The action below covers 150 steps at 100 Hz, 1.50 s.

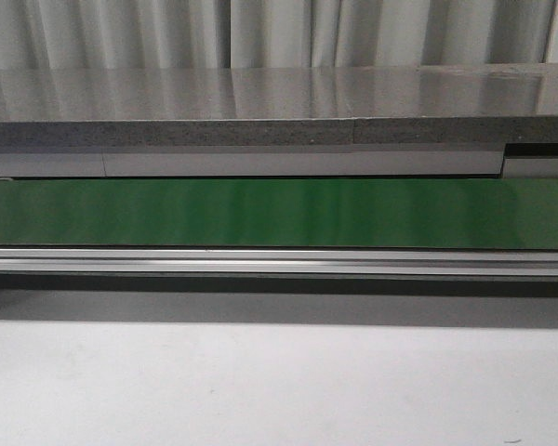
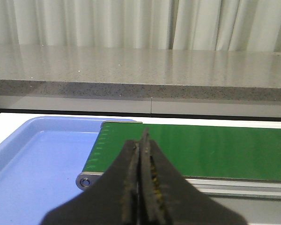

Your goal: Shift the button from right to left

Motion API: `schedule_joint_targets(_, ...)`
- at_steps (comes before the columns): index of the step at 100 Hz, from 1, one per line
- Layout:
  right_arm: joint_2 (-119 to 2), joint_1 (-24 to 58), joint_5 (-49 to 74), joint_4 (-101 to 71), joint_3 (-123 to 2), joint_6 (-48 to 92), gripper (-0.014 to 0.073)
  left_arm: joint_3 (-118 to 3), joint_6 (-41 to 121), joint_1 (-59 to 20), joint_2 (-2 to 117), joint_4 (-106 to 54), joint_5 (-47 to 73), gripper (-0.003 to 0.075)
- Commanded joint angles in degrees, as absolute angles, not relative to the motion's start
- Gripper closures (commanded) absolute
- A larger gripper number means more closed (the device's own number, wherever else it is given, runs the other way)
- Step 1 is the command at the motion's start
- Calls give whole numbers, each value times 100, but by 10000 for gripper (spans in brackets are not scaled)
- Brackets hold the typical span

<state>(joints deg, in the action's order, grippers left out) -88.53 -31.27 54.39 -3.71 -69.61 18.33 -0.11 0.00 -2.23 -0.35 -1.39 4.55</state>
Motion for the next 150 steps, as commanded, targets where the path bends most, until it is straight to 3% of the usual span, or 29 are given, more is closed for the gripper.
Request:
schedule_joint_targets(1,-8789,-3209,5269,-429,-7179,2072,-43,245,-81,-265,-200,-137,-48,741)
schedule_joint_targets(39,-9613,-3644,4447,-636,-7179,2066,-41,245,-81,-265,-200,-137,-48,741)
schedule_joint_targets(126,-10736,-3404,4013,-904,-7245,2066,-37,245,-81,-265,-200,-137,-48,741)
schedule_joint_targets(138,-10758,-3370,4007,-916,-7245,2066,62,245,-81,-265,-200,-137,-48,741)
schedule_joint_targets(150,-10758,-3369,4013,-939,-7245,2066,286,245,-81,-265,-200,-137,-48,741)
